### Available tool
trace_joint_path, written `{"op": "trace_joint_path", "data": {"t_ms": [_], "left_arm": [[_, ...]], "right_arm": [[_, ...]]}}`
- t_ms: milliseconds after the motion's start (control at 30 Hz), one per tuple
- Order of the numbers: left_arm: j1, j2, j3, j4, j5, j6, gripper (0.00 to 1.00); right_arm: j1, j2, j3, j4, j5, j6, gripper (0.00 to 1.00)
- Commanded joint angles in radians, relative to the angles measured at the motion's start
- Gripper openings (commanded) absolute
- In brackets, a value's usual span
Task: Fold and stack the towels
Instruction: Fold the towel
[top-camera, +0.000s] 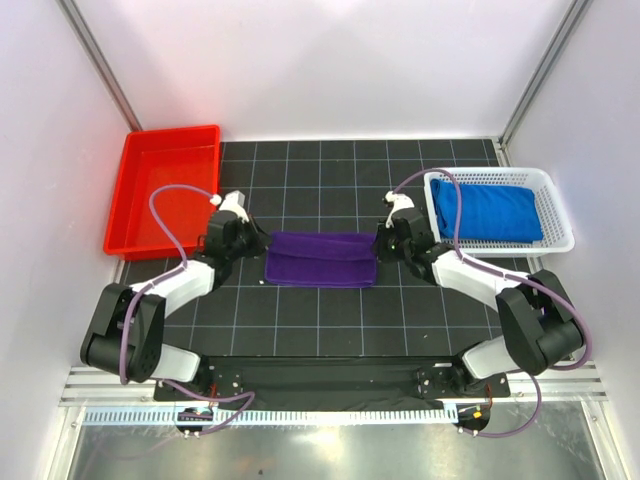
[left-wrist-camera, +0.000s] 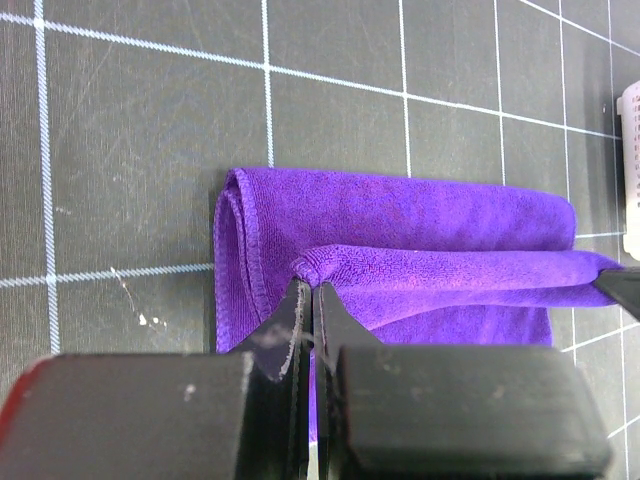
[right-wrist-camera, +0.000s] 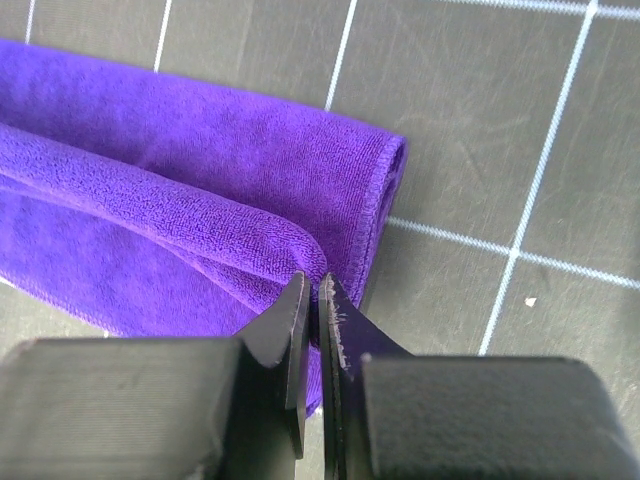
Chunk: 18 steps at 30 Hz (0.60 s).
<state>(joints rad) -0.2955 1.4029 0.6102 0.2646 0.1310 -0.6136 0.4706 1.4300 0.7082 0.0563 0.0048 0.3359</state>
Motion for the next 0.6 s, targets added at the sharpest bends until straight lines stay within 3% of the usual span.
{"op": "trace_joint_path", "data": {"t_ms": [0, 567], "left_arm": [[-0.004, -0.039, -0.015, 0.007, -0.028, -0.003, 0.0], [-0.008, -0.088, -0.061, -0.036, -0.045, 0.0, 0.0]], "right_arm": [[0.013, -0.048, -0.015, 0.031, 0.032, 0.012, 0.01], [0.033, -0.105, -0.059, 0.01, 0.038, 0.023, 0.01]]}}
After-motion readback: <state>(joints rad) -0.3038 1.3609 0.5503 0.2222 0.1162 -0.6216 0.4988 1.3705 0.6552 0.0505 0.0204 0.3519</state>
